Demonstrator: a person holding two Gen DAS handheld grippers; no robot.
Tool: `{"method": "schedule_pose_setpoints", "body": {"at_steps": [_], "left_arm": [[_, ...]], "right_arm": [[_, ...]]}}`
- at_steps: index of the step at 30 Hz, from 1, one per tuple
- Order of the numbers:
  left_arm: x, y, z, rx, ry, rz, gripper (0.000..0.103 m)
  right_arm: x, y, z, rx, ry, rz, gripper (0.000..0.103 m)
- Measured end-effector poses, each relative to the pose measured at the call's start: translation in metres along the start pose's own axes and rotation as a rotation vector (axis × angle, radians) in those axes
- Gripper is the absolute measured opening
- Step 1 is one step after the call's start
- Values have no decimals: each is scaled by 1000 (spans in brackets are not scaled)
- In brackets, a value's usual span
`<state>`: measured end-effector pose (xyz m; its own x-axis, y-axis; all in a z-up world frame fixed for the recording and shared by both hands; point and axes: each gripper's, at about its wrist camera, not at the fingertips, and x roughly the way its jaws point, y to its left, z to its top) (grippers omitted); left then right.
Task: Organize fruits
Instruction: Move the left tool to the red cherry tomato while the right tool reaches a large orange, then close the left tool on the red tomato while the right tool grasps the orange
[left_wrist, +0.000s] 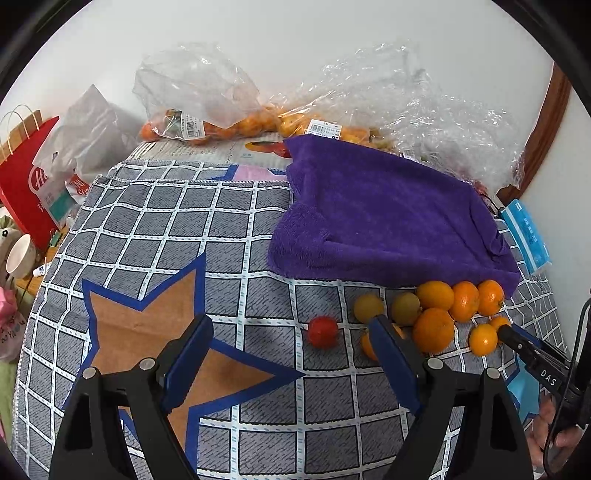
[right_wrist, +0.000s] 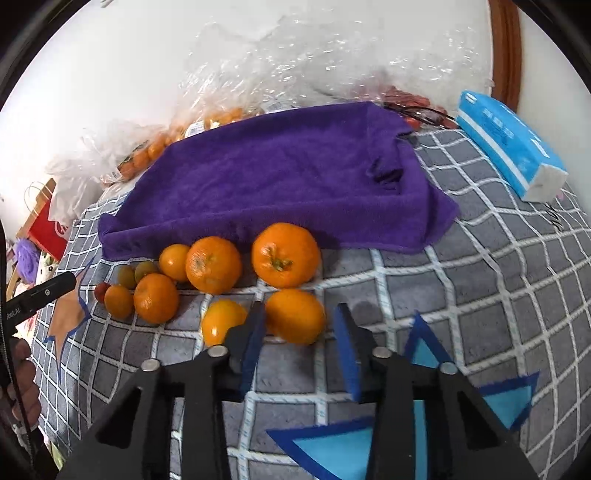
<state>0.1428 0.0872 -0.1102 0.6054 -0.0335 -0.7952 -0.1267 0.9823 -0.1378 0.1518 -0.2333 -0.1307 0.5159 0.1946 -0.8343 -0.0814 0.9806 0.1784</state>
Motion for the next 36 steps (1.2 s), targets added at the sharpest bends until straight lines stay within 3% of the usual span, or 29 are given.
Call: {"method": "schedule_pose_setpoints", "body": {"at_steps": [11, 19, 29, 36], "left_arm": [[-1, 4, -14, 7, 8, 13, 85], [12, -5, -19, 37, 6, 5, 84], [37, -9, -21, 45, -2, 7, 56], [40, -16, -20, 82, -23, -1, 24]], "right_arm": [[8, -5, -2, 10, -27, 14, 36], [9, 2, -11, -45, -94, -63, 36], [2, -3, -14, -19, -138, -65, 36], [5, 2, -14, -43, -129, -66, 33]]}}
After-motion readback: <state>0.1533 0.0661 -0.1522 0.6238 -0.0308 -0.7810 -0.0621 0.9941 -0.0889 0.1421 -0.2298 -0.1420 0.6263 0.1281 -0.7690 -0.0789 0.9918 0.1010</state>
